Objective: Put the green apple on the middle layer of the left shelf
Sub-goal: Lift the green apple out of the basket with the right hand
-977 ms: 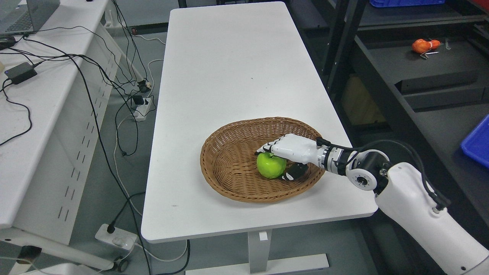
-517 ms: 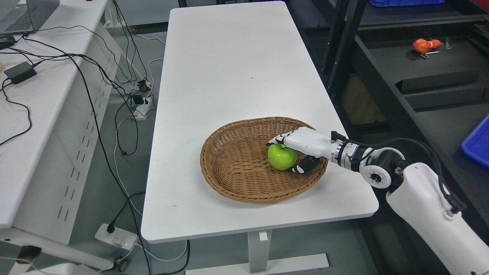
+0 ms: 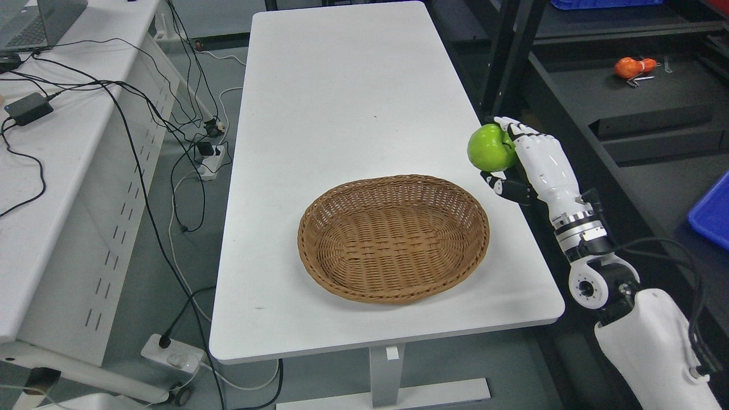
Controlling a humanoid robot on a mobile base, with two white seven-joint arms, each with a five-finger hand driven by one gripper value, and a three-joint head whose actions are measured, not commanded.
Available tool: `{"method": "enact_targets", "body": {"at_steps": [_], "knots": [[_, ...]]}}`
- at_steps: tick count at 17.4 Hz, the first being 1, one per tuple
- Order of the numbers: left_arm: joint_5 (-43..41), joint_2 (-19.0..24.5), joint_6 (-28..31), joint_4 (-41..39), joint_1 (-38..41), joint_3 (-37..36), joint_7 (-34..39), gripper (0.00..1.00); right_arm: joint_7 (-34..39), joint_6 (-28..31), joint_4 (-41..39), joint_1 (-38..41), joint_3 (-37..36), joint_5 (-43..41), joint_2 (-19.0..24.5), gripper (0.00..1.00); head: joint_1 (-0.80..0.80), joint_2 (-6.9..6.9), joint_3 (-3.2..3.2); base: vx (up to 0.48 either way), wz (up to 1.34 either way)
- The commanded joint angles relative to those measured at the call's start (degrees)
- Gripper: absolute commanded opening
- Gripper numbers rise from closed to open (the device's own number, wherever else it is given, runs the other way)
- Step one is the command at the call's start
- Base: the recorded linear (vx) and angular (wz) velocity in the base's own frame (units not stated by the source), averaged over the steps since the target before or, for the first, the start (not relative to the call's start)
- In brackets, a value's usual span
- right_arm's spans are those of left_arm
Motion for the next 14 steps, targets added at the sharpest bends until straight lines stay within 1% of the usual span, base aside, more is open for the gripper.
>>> {"method": "enact_targets", "body": {"at_steps": [1,3,4,11,14], "knots": [[0.00,1.00,0.04,-0.03,0.00,0.00,0.02,1.00,-2.42,1.47,-8.70,6.56,-14.31,-0.05,10.59,0.00,0.00,0.00,0.00,0.000,0.00],[0.00,1.00,0.04,-0.03,0.00,0.00,0.02,1.00,-3.64,1.12,-8.79,7.00,-15.72,-0.13,12.44,0.00,0.00,0.00,0.00,0.000,0.00],[0.00,1.00,0.04,-0.03,0.00,0.00,0.02,1.00,-4.17,1.12,-8.79,7.00,-15.73,-0.13,12.71,0.00,0.00,0.00,0.00,0.000,0.00],[0.00,1.00,0.04,-0.03,0.00,0.00,0.02,1.00,-3.74,0.59,-8.79,7.79,-15.38,-0.22,12.80,0.00,0.00,0.00,0.00,-0.001,0.01],[0.00,1.00,0.04,-0.03,0.00,0.00,0.02,1.00,-3.56,-0.11,-8.79,8.14,-15.20,-0.22,13.67,0.00,0.00,0.00,0.00,-0.038,0.00]]}}
